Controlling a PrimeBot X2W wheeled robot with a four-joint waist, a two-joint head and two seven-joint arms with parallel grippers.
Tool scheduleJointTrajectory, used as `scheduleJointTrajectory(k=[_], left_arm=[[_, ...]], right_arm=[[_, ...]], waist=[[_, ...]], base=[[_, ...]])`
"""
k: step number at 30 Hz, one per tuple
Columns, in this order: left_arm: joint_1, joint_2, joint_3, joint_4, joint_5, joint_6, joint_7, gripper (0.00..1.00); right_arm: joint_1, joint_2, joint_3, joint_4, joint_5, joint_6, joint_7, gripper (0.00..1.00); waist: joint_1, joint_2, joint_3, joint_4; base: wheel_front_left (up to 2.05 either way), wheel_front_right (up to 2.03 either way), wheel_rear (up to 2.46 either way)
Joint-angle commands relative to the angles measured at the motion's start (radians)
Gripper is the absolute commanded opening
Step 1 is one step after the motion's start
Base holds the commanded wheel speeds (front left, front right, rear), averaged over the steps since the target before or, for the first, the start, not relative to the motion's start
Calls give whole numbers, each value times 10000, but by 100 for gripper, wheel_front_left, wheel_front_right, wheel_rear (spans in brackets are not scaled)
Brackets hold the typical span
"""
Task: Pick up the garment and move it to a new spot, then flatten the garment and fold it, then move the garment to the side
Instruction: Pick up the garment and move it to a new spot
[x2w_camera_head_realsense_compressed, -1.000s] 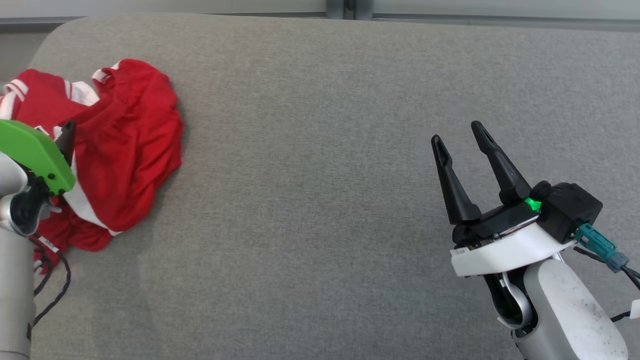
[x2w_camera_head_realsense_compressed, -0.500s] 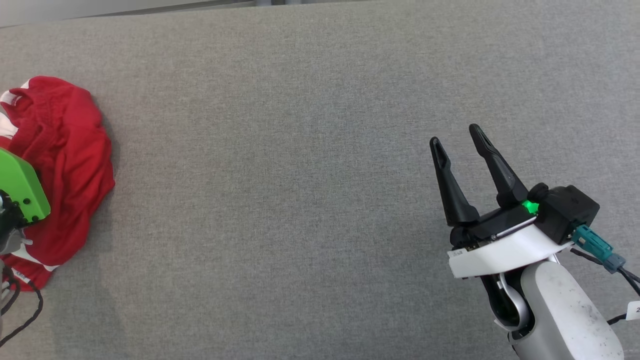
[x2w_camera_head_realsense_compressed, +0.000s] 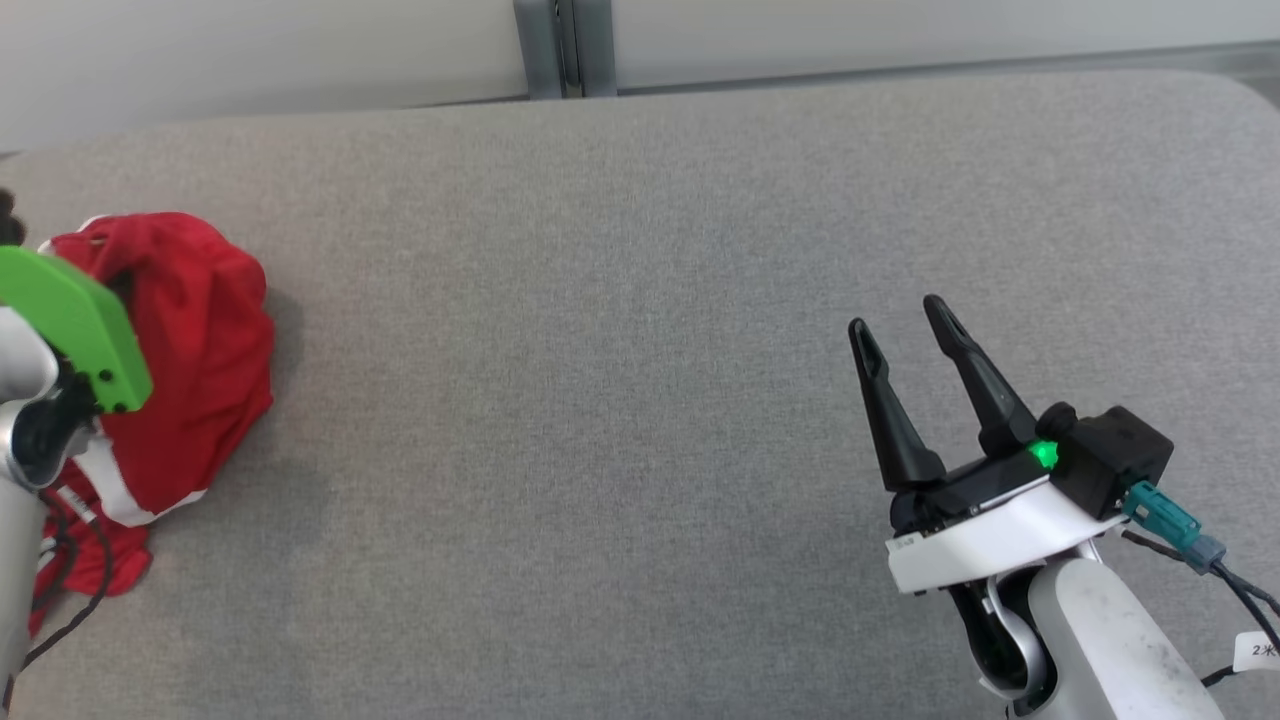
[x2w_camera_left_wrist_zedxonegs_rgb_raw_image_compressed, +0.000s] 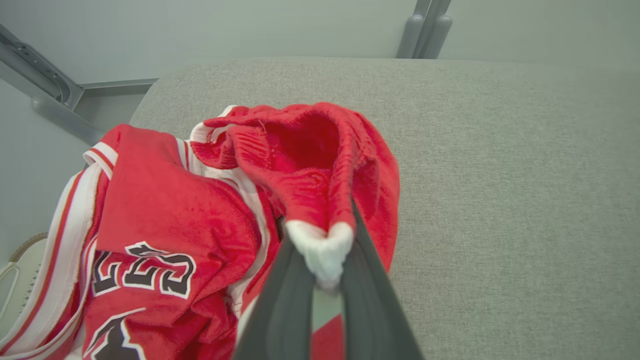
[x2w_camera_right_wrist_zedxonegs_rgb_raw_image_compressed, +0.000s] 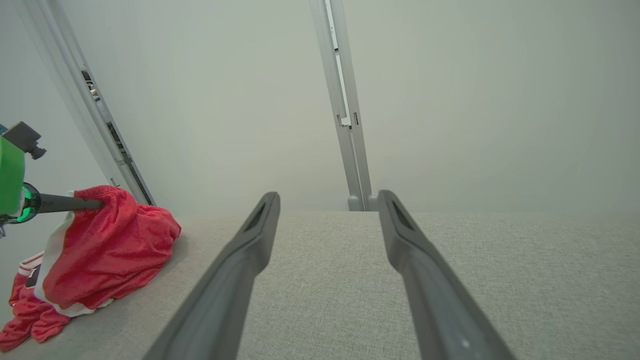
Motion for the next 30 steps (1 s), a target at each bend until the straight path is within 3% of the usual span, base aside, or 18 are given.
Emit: scheduleJointTrajectory(k=[1, 12, 16, 20, 24, 30], left_arm=[[-29, 31, -179, -371, -188, -23, -73, 0], [81, 29, -1345, -3314, -1105, -23, -107, 0], [-6, -204, -1556, -4254, -1252, -22, -152, 0], [-86, -897, -1535, -4960, -1656, 35, -407, 0], [-69, -1232, -1403, -5422, -1582, 332, -826, 0], [1296, -1424, -896, -5350, -1787, 996, -1911, 0]], right_arm=[[201, 31, -32, 39, 26, 1, -33, 100], [698, 192, -212, 57, 66, 1, -33, 100], [719, 237, -443, -63, 66, 1, -33, 100], [795, 240, -835, -167, 89, 1, -33, 100], [909, 60, -1176, -272, 64, 1, -33, 100], [1010, 31, -1476, -326, 162, 1, -31, 100]], waist=[[-1, 0, -595, -146], [-1, 0, -1626, -1665], [-1, 0, -1656, -2392], [-1, 0, -1631, -2890], [-1, 0, -1553, -3101], [-1, 0, -1254, -3099]], base=[[0, 0, 0], [0, 0, 0], [0, 0, 0], [0, 0, 0], [0, 0, 0], [0, 0, 0]])
